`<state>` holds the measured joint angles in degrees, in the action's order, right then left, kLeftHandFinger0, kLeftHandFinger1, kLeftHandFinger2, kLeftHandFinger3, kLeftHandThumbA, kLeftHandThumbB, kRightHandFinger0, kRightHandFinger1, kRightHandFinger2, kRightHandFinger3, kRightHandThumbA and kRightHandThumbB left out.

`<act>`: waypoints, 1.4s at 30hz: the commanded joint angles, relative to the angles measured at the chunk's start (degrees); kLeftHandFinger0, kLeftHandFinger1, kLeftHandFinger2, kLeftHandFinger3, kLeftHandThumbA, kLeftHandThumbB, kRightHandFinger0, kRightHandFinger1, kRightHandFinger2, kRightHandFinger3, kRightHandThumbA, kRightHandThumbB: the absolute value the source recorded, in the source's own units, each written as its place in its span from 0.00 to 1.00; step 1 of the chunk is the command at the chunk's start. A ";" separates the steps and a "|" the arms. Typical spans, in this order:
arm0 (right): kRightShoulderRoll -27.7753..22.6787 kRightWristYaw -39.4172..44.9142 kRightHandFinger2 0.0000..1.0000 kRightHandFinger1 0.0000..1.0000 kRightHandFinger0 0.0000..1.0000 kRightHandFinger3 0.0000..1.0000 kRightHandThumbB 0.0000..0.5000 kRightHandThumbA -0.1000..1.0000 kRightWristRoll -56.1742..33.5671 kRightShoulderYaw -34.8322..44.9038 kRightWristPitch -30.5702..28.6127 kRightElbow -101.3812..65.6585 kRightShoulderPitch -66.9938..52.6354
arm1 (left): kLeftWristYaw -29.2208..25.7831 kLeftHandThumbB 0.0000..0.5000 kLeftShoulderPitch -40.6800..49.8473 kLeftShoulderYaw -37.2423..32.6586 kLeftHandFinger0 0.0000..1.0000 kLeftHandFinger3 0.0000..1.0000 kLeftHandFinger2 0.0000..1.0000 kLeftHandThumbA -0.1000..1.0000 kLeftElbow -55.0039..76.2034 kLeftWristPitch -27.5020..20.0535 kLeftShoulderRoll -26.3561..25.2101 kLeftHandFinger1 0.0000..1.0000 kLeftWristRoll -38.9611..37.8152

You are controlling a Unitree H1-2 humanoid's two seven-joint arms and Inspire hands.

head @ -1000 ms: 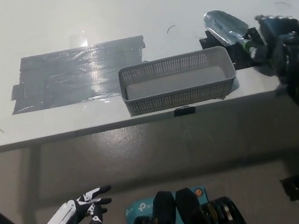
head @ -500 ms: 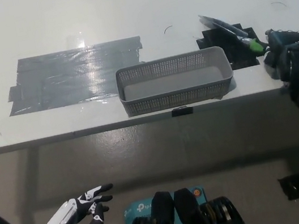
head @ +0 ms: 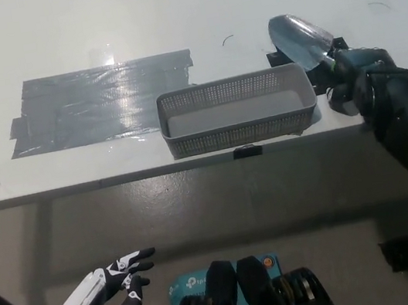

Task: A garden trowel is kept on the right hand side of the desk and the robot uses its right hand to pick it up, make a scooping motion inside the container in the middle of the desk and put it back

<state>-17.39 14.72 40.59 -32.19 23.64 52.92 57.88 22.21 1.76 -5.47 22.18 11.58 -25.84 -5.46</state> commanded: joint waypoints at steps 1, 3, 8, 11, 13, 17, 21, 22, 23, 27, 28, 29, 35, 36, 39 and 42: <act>-3.42 3.39 1.00 1.00 1.00 1.00 0.79 0.48 -1.46 0.96 -3.27 -0.74 3.08 | 0.62 1.00 -0.91 0.45 0.85 0.95 0.92 1.00 1.42 -2.07 -0.16 0.90 -0.90; -4.55 4.95 1.00 1.00 1.00 1.00 0.88 0.49 -1.68 0.92 -3.63 -0.51 3.14 | 0.82 1.00 -1.01 0.43 0.84 0.93 0.90 1.00 1.21 -2.44 -0.20 0.89 -1.18; -5.95 9.87 1.00 1.00 1.00 1.00 1.00 0.53 -1.67 0.08 -3.64 2.15 4.26 | 0.69 1.00 -1.65 0.42 0.80 0.86 0.83 1.00 1.24 -2.31 -0.22 0.84 -0.96; -6.14 11.67 1.00 1.00 1.00 1.00 1.00 0.58 -1.39 -0.60 -4.19 3.14 4.06 | 0.54 1.00 -1.43 0.49 0.78 0.78 0.79 1.00 1.13 -2.81 -0.10 0.81 -0.91; -5.69 10.51 1.00 1.00 1.00 1.00 1.00 0.57 -1.74 -0.02 -4.04 2.91 3.17 | 0.77 1.00 -1.35 0.50 0.79 0.75 0.78 1.00 0.99 -2.77 -0.18 0.80 -1.34; -4.20 7.22 1.00 1.00 1.00 1.00 1.00 0.53 -2.24 0.83 -4.59 4.30 2.70 | 0.61 1.00 -1.43 0.57 0.80 0.73 0.77 1.00 0.94 -2.71 -0.13 0.80 -1.26; -2.33 8.74 1.00 1.00 1.00 1.00 1.00 0.50 -3.26 1.20 -4.20 5.19 3.33 | 0.58 1.00 -1.43 0.87 0.77 0.74 0.76 1.00 0.75 -3.46 -0.12 0.78 -1.55; -1.96 8.95 1.00 1.00 1.00 1.00 1.00 0.50 -3.55 1.39 -4.27 5.84 3.56 | 0.57 1.00 -1.41 0.87 0.78 0.74 0.76 1.00 0.79 -3.45 -0.15 0.78 -1.48; -1.91 8.92 1.00 1.00 1.00 1.00 1.00 0.50 -3.49 1.47 -4.34 6.00 3.60 | 0.57 1.00 -1.41 0.87 0.78 0.74 0.76 1.00 0.79 -3.46 -0.15 0.79 -1.48; -0.28 7.19 1.00 1.00 1.00 1.00 0.95 0.56 -2.08 0.19 -6.47 6.69 4.25 | 0.45 1.00 -1.43 0.89 0.80 0.74 0.77 1.00 1.08 -3.74 -0.22 0.80 -1.16; -0.28 7.12 1.00 1.00 1.00 1.00 0.94 0.56 -2.10 0.18 -6.71 6.46 4.15 | 0.47 1.00 -1.41 0.83 0.80 0.73 0.76 1.00 1.16 -3.71 -0.19 0.80 -1.15; -0.21 6.58 1.00 1.00 0.94 1.00 0.82 0.53 -2.19 0.32 -7.08 6.22 3.96 | 0.50 1.00 -1.36 0.76 0.81 0.73 0.76 1.00 1.29 -3.63 -0.18 0.80 -1.15; -0.45 1.47 0.51 0.17 0.02 1.00 0.00 0.06 -3.04 2.33 -10.58 5.86 2.46 | 0.32 1.00 -0.77 1.25 0.82 0.72 0.76 1.00 1.25 -4.23 -0.23 0.81 -1.45; -0.40 1.34 0.56 0.15 0.00 1.00 0.05 0.00 -1.23 0.63 -10.16 7.24 2.67 | 0.29 1.00 -0.69 1.33 0.83 0.72 0.77 1.00 1.38 -4.33 -0.24 0.81 -1.48; -1.02 -0.51 0.35 0.10 0.03 0.68 0.38 0.00 1.33 -2.34 -11.84 8.61 2.19 | 0.51 1.00 -0.96 1.45 0.86 0.72 0.79 1.00 1.16 -4.16 -0.26 0.83 -2.07; -0.33 -1.18 0.59 0.29 0.07 0.85 0.00 0.00 3.93 -5.52 -9.22 11.54 2.51 | 0.55 1.00 -1.13 1.32 0.85 0.71 0.78 1.00 1.07 -4.34 -0.27 0.82 -1.94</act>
<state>-19.33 13.40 41.54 -34.62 15.16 61.18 60.75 22.22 1.17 -4.99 22.02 9.66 -25.83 -6.27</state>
